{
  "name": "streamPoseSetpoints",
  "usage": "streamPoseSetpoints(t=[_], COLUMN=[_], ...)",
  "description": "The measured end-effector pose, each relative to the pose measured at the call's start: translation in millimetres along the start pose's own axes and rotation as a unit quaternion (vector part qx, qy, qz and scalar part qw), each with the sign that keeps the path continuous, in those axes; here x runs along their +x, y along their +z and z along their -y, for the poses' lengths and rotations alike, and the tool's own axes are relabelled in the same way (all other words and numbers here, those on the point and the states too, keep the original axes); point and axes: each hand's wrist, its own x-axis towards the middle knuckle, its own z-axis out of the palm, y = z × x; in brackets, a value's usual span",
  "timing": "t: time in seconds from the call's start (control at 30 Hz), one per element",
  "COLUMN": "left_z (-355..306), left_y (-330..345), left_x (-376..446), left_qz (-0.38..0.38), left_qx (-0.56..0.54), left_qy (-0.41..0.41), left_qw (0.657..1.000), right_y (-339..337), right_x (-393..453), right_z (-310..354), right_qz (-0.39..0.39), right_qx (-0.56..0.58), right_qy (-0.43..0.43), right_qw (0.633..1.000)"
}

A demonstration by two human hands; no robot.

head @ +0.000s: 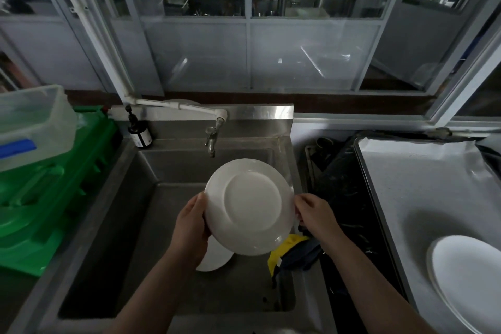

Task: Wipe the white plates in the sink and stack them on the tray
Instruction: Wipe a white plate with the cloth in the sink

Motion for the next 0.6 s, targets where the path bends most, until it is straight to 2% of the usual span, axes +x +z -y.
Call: streamPoseSetpoints(t=[0.13,0.27,0.4,0.6], left_z=[-3,-4,-3,-5], left_y=[-4,-3,1,14], left_x=[-2,-3,-1,-3], left_qz=[0.021,0.032,0.008,-0.051], left_qx=[0.012,0.042,0.075,0.068], left_qy=[0.006,0.014,0.024,0.023], left_qw=[1.000,0.998,0.997,0.996], right_y=[4,13,20,32], right_x=[-6,-17,-22,-16], right_z=[0,1,1,1], right_qz=[0.018,0.023,0.030,0.024], right_qx=[0.033,0.162,0.255,0.295], right_qy=[0.016,0.089,0.159,0.161], right_qw=[0.999,0.983,0.953,0.941])
